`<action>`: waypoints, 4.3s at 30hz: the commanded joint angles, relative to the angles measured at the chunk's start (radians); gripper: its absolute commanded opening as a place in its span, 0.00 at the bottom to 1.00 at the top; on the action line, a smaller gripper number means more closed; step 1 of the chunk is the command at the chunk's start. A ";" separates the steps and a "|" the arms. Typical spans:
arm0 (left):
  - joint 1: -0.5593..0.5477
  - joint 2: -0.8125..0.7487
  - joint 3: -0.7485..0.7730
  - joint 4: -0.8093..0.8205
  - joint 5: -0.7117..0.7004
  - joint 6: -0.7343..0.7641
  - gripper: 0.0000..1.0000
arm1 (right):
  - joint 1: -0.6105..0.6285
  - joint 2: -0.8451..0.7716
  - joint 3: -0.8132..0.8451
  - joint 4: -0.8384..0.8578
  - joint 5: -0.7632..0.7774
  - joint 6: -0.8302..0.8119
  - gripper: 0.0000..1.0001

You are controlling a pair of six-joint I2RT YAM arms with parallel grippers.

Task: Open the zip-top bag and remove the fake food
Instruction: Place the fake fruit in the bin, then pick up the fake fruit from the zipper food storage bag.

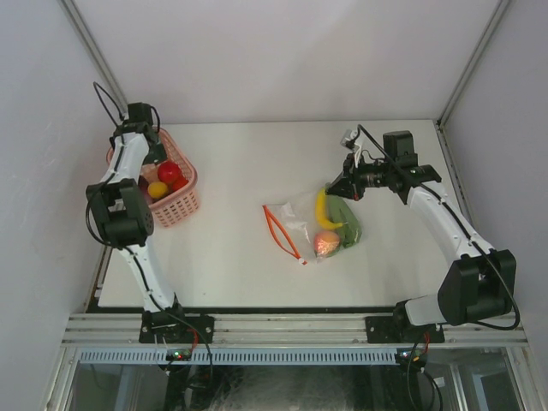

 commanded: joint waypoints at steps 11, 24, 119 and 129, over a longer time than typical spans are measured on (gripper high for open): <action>0.000 -0.618 -0.478 0.385 0.658 -0.234 1.00 | -0.031 -0.090 0.001 0.002 0.012 -0.054 0.05; -0.307 -1.049 -0.840 0.810 1.018 -0.310 0.97 | -0.032 -0.296 0.001 0.018 0.099 -0.266 0.53; -1.014 -0.262 -1.434 2.099 0.728 0.302 0.84 | 0.310 0.095 -0.269 -0.083 0.312 -1.092 0.23; -1.014 -0.214 -1.444 2.119 0.696 0.283 0.94 | 0.305 0.110 -0.247 -0.046 0.363 -1.012 0.00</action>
